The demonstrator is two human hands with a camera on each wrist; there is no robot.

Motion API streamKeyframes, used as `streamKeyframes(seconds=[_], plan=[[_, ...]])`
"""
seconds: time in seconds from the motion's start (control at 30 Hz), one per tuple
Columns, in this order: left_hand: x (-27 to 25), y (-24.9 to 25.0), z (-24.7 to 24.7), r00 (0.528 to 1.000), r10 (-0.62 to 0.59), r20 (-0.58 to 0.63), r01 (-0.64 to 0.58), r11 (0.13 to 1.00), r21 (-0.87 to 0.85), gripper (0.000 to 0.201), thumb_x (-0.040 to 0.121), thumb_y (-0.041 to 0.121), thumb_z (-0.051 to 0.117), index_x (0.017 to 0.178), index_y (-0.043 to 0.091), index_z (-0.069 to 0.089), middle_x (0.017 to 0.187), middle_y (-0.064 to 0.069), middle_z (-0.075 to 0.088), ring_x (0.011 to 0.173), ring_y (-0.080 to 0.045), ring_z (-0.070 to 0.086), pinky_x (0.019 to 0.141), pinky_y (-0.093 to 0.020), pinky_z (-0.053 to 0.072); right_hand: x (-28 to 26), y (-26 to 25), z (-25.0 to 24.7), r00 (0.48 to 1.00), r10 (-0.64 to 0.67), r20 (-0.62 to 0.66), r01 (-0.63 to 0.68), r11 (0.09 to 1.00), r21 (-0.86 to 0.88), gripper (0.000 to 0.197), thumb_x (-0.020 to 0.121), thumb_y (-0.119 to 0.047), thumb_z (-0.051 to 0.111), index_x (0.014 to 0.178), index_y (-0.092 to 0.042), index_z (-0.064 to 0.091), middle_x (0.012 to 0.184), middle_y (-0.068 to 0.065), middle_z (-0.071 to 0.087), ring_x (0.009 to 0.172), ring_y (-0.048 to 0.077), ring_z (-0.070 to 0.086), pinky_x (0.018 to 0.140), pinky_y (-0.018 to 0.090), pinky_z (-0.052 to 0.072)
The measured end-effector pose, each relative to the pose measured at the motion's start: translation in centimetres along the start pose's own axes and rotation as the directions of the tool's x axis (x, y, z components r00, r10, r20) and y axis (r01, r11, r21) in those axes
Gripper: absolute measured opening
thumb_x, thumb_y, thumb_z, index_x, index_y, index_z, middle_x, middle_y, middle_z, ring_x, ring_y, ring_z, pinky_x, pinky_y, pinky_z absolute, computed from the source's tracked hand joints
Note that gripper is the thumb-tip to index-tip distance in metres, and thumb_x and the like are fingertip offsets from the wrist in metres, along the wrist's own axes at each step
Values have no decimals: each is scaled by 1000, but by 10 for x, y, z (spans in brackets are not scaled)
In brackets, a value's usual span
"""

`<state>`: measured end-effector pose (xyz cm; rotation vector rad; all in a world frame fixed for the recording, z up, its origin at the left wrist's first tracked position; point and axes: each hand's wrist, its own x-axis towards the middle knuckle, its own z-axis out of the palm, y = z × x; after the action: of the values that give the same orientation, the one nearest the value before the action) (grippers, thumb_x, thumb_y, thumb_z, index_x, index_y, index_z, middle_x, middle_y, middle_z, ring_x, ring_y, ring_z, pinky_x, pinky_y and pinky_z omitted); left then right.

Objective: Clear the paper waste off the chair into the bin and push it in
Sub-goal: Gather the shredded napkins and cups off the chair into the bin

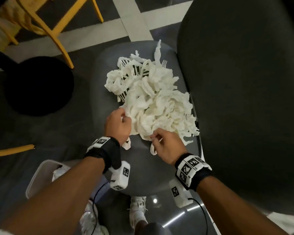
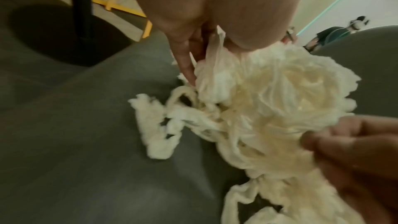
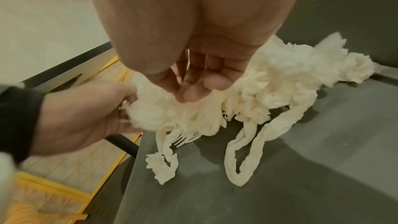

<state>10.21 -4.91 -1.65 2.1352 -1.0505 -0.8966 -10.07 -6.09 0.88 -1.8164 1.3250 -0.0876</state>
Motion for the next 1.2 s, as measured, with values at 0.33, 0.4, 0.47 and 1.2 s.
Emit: streamKeyframes(seconds=[0.33,0.4,0.47,1.2], plan=[[-46,-74,-38,937,-344,-64,346,938,33,43,83,31,69,60,13,38,69,-7,46,64,-25,45,60,-35,34,5,-41,7,985,-62,-162,29,980,-196,18,91,-45,53,91,-28,56,84,-12,59,68,10,57,59,31,51],[-47,-84,-38,930,-364,-51,366,930,44,30,79,11,66,61,14,41,88,-14,55,80,-33,56,69,-33,39,12,-41,8,968,-178,-176,108,932,-347,23,91,-30,56,113,-25,55,115,-9,53,84,14,60,63,34,55],[-50,-88,-40,927,-375,-24,375,927,-9,21,78,-3,54,77,18,49,104,-11,57,96,-33,58,77,-35,45,23,-41,9,964,-236,-123,156,875,-458,45,87,-14,59,130,-23,48,139,-6,43,108,21,60,68,38,58],[-64,-86,-64,978,-166,127,182,976,-124,33,80,-4,60,98,23,58,92,8,67,86,-15,65,72,-25,49,68,-93,21,963,-226,-149,77,756,-651,51,74,-47,48,116,-19,54,118,7,46,102,28,45,88,43,41]])
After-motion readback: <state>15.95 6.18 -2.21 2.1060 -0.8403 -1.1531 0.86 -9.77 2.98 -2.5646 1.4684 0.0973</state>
